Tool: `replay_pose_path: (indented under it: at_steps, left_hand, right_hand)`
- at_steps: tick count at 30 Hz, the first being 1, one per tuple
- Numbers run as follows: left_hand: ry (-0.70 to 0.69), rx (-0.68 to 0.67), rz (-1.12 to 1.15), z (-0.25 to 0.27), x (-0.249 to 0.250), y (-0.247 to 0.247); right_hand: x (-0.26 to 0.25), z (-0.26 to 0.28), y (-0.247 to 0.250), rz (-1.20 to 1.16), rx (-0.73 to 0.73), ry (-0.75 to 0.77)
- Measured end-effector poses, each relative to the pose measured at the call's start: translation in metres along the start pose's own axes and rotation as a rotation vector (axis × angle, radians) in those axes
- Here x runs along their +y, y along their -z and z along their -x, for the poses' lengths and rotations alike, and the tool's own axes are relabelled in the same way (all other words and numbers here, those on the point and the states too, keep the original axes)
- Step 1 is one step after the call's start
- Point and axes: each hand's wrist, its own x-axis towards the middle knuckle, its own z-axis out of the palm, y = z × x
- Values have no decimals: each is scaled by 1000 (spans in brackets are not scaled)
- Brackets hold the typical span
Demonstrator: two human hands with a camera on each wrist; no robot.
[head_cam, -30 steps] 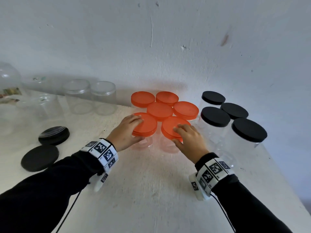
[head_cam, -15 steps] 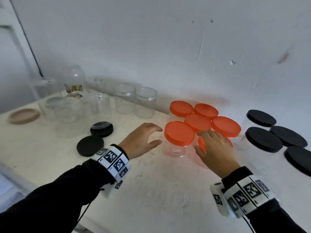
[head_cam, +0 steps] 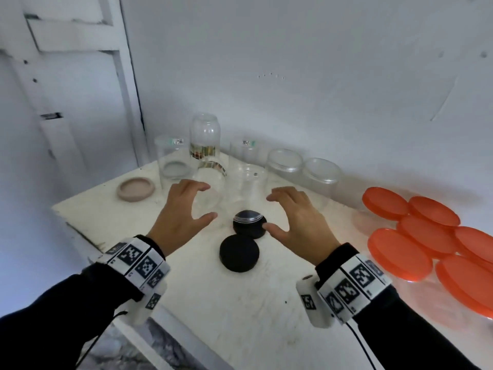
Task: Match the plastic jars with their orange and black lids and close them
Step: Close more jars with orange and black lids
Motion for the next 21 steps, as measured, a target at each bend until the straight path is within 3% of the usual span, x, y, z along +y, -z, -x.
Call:
replay_pose_path:
  at_steps: [4, 13, 21]
  left_hand:
    - [99, -72, 25, -25, -32, 8]
    - [70, -296, -18, -79, -72, -12]
    - [-7, -212, 53, -92, -88, -16]
  right_hand:
    - [-11, -46, -26, -38, 0, -140]
    - [-9, -114, -59, -119, -36, -445]
    - [-9, -119, -62, -82, -12, -540]
